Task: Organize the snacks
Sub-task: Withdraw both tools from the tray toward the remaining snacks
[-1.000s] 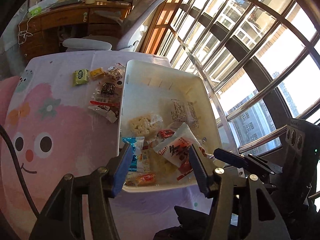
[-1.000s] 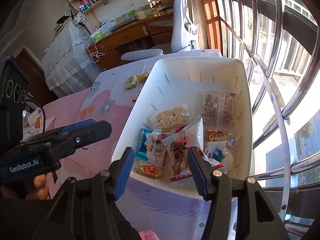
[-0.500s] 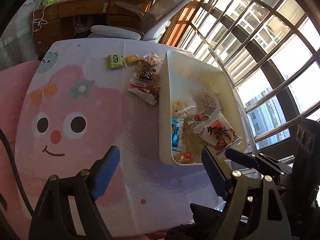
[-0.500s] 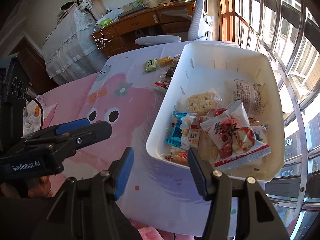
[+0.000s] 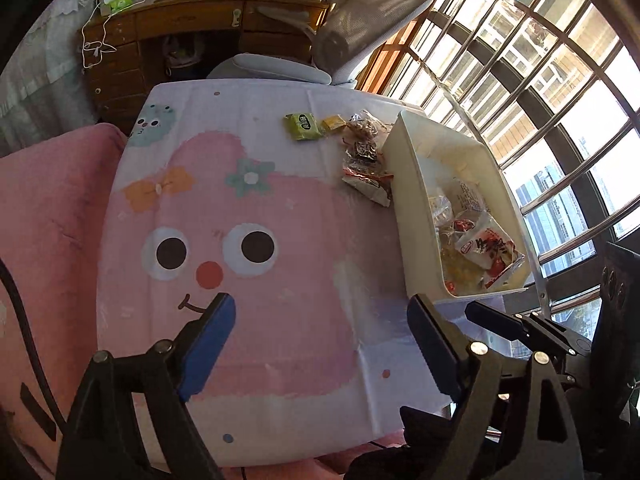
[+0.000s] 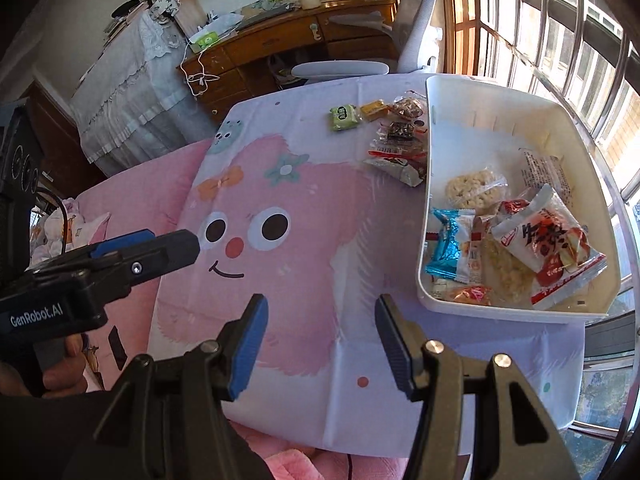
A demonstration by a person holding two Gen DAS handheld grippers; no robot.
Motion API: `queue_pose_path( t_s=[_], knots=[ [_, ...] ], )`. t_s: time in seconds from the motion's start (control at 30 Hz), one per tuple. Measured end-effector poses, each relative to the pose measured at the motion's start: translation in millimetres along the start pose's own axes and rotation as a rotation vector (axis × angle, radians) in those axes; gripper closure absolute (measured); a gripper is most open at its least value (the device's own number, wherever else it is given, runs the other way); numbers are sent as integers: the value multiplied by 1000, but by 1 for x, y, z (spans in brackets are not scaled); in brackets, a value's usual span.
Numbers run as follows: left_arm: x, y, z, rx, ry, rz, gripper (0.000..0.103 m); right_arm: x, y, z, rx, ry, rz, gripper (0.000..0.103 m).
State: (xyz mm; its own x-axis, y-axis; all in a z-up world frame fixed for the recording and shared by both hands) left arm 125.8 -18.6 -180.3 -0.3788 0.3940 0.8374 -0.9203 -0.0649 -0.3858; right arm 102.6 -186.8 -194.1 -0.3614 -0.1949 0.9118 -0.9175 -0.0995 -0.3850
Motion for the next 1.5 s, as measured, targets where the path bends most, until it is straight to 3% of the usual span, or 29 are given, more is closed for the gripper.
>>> queue_pose_path(
  t_s=[0.43,0.8,0.9,1.03,1.5],
  knots=[
    [9,-13,-78,-22,-48,-70,16,-30,14,-37,-152,143,-10,47],
    [-3,-77,-99,2,-80,-23,16,-42,-13,-35,-168,242,74,47],
    [-16,-97,-100,-12,-120,-20,16,-51,-28,-30,-175,264,119,47],
    [-38,-120,-100,-9,-118,-34,16,-67,-50,-22,-191,277,147,47],
    [-138,-197,-91,-40,-125,-93,16,-140,-114,16,-252,356,144,47]
  ],
)
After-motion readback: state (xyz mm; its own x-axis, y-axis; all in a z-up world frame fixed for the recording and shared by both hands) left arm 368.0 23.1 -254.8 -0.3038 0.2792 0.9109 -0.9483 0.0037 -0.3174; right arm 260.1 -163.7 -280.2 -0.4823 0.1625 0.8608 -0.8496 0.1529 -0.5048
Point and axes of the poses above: each gripper's, at about its wrist camera, not at the fingertips, and x roughly against the way its jaws point, z to its right, y to its underside, the point moved 6 cm from there along -x, roughly the way its jaws point, and after that the axes turned 8 degrees about y, right-handed, at the moved point
